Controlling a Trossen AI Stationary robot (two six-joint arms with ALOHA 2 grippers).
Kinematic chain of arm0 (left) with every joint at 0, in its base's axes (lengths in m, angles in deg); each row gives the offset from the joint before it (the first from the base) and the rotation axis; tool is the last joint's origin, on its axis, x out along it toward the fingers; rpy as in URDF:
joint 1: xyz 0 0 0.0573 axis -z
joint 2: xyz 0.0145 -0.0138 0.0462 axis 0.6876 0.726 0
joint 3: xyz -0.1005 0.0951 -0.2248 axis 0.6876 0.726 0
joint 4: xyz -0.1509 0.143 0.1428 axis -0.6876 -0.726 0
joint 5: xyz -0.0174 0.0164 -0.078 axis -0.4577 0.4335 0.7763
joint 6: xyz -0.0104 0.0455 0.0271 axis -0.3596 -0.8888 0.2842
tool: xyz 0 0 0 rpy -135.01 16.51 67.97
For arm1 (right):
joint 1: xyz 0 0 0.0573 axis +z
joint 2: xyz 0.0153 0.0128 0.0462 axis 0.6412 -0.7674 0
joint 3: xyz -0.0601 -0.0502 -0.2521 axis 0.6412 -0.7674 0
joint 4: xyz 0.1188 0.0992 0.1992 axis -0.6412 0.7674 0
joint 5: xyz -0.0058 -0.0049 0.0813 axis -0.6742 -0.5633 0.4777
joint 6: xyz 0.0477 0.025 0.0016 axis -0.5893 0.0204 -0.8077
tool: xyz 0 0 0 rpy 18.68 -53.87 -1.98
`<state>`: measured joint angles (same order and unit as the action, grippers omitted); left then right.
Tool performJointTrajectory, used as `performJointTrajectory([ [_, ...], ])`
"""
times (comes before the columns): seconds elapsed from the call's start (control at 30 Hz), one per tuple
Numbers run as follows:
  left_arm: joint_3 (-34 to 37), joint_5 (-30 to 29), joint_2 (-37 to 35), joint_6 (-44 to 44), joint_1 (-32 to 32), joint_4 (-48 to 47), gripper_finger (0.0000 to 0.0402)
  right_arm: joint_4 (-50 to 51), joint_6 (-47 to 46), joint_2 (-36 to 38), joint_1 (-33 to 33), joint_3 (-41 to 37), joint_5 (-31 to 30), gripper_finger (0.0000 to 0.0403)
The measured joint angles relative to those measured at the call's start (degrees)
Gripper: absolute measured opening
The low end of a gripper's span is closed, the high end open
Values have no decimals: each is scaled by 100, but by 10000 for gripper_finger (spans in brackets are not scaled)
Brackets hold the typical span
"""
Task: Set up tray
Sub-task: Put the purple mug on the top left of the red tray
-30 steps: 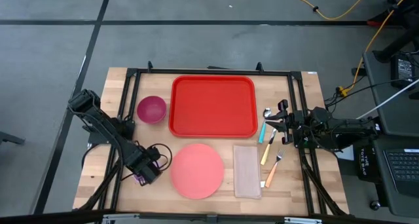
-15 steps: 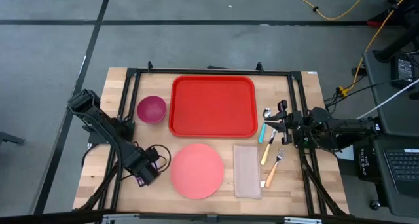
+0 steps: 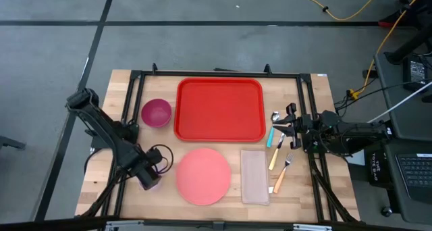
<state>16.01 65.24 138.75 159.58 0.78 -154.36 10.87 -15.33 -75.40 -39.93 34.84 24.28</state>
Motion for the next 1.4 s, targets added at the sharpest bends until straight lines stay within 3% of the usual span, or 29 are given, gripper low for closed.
performJointTrajectory([
  [0.13,0,0,-35,169,0,1,4,4,9,-2,2,0,0,67],
  [0.27,-2,1,-35,175,0,0,5,4,11,0,-1,0,0,67],
  [1.1,-2,-61,-29,479,-2,0,100,9,11,0,1,0,0,67],
  [1.4,-2,-101,-5,471,-2,-2,111,9,11,0,0,0,0,67],
])
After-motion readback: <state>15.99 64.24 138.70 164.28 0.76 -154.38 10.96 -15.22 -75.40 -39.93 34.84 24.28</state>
